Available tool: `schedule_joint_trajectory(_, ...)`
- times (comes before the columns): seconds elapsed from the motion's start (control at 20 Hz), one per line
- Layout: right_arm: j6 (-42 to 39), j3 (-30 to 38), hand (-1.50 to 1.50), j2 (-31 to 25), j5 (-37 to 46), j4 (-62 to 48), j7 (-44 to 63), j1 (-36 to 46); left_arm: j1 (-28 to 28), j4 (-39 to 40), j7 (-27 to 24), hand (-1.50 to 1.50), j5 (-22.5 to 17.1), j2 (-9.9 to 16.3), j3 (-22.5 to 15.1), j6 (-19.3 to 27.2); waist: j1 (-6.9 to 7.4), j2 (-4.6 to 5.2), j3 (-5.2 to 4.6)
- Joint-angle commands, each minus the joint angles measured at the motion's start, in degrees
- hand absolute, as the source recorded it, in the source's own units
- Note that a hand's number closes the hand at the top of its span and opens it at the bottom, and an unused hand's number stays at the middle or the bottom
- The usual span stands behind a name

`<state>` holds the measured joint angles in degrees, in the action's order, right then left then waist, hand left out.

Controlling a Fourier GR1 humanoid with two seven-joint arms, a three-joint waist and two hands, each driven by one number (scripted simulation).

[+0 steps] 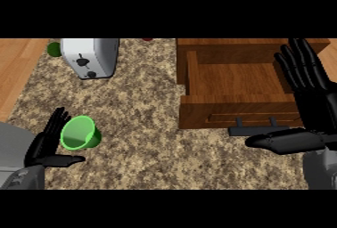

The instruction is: Pick up the cup, place it into the drawer and close the drawer

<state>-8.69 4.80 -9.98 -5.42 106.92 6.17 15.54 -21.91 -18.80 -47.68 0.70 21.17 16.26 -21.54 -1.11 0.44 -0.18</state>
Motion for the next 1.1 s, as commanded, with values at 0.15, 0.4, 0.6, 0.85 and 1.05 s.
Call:
schedule_joint_trajectory(0.15,-0.4,0.7,-1.5,-0.5,-0.9,-0.6,0.9,1.6,-2.5,6.8,-8.7,-1.5,1.3,0.7,0.3,-3.2,-0.37,0.18,-0.09)
schedule_joint_trajectory(0.4,-2.1,3.3,-1.5,-1.9,-2.3,-3.9,-1.5,1.7,-2.9,7.4,-11.0,-1.5,1.8,-2.7,0.0,0.4,-0.48,0.32,-0.1)
schedule_joint_trajectory(0.6,-2.7,3.1,-1.5,-2.2,-3.0,-0.8,-0.5,-0.7,-3.1,7.9,-12.3,-1.5,2.3,-1.6,-0.3,-1.2,-0.96,0.26,-0.12)
schedule_joint_trajectory(0.85,-1.8,2.3,-1.5,-2.1,-2.8,-0.4,2.2,2.4,-3.3,8.6,-13.9,-1.5,3.2,-3.9,-1.0,-0.3,-1.08,0.45,-0.21)
schedule_joint_trajectory(1.05,-1.0,0.4,-1.5,-1.2,-1.1,0.5,3.3,2.0,-5.2,8.4,-11.9,-1.5,2.8,-3.8,-1.1,-4.8,-1.1,0.27,-0.2)
